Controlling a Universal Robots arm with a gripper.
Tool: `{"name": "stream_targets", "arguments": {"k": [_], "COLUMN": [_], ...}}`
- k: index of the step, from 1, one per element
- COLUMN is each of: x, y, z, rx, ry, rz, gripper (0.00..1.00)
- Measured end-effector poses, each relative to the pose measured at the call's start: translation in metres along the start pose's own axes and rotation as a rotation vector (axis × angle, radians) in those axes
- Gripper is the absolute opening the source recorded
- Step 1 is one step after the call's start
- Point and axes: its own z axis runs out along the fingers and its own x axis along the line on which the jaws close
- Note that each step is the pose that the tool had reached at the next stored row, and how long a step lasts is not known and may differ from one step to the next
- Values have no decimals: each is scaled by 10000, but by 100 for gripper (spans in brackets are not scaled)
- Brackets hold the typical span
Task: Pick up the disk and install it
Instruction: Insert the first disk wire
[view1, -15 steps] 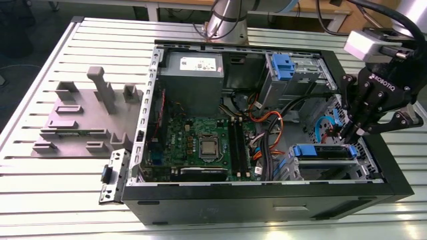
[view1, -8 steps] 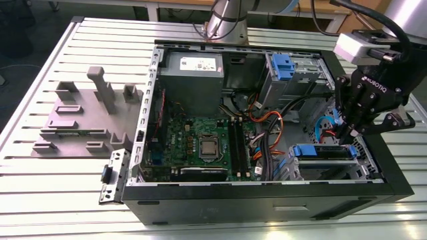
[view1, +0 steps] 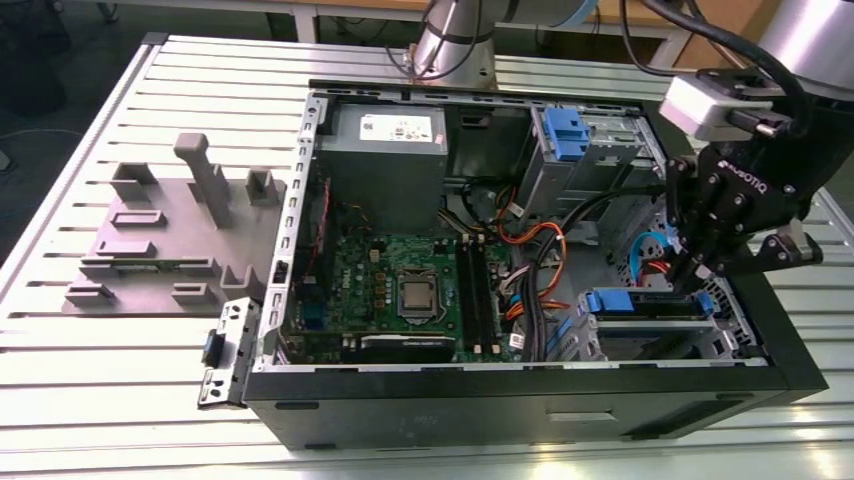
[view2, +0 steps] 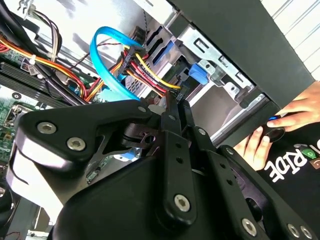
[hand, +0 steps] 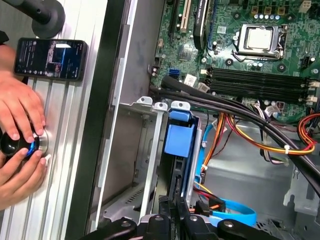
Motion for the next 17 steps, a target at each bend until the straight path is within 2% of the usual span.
{"name": "stream_targets", "arguments": {"k": [5, 9, 14, 15, 17], "x": [7, 6, 3, 2, 2], "y": [34, 36, 37, 36, 35], "z": [11, 12, 25, 30, 40], "rx": [46, 55, -30, -28, -5], "ry": [3, 5, -14, -29, -118], "rz": [11, 60, 578, 596, 601], "gripper": [17, 17, 17, 17, 17]}}
